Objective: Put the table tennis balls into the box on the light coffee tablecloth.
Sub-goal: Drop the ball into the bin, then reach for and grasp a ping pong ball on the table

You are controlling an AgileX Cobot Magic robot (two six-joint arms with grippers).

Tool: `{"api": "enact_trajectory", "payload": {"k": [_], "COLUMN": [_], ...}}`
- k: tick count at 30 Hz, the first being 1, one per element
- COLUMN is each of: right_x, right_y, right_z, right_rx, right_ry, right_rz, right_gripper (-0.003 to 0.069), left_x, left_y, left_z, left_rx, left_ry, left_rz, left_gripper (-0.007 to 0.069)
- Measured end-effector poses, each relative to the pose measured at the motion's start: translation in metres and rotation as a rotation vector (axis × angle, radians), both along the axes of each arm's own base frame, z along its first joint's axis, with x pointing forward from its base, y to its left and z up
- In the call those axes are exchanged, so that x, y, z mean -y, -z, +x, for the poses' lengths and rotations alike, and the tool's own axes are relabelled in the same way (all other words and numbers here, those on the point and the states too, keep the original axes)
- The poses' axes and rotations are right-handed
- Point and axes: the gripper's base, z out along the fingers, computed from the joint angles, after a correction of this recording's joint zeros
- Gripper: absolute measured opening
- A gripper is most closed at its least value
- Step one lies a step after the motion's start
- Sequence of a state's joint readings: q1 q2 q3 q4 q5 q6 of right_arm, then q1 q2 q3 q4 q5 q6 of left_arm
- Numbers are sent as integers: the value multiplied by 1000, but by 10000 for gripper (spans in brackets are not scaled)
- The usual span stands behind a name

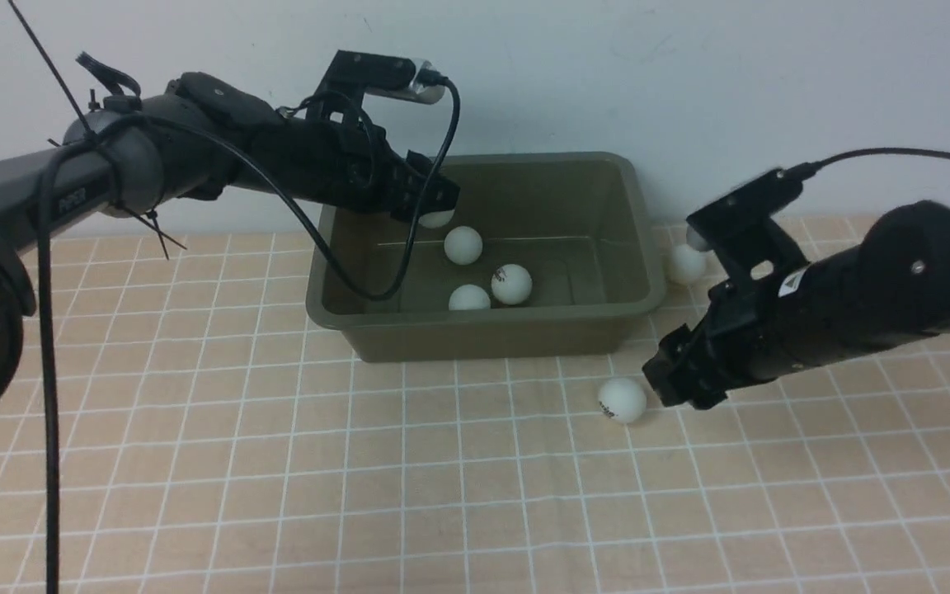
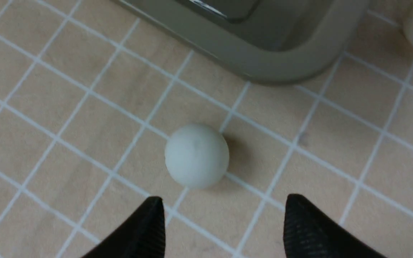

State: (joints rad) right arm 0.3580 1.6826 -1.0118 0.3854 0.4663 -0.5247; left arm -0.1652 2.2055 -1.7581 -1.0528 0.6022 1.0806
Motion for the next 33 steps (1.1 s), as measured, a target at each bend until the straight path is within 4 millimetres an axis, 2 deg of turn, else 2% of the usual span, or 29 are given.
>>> {"api": "enact_trajectory", "payload": {"k": [3,7,15,21,24,28,32,33], "right_x": [-8,-8,-13,-17,-19,-20,-21,-21], "right_y": [18,25,14,5,10,23,30,32], "right_z": [3,4,10,18,20,23,25,26], "right_rx": [-39,-61,-55,-42,-56,-90,-101,-102], "right_ry": [0,19,37,31,28,27,29,30], "right_rz": [-6,-1,48,61,57,44,37,34], "right_gripper": [411,411,411,411,411,411,411,411], "left_x": [-1,-2,-3,-2,-1,3,7,7], "left_y": [10,16,28,25,17,-5,-33,-47], "left_z": [5,8,9,10,13,14,8,4], "left_rx": [-26,-38,-63,-51,-29,-4,11,24], "left_ry": [11,10,22,47,54,112,172,195], "left_rz": [49,86,113,120,118,101,86,87], "left_gripper": [299,302,372,405,405,407,407,407]}}
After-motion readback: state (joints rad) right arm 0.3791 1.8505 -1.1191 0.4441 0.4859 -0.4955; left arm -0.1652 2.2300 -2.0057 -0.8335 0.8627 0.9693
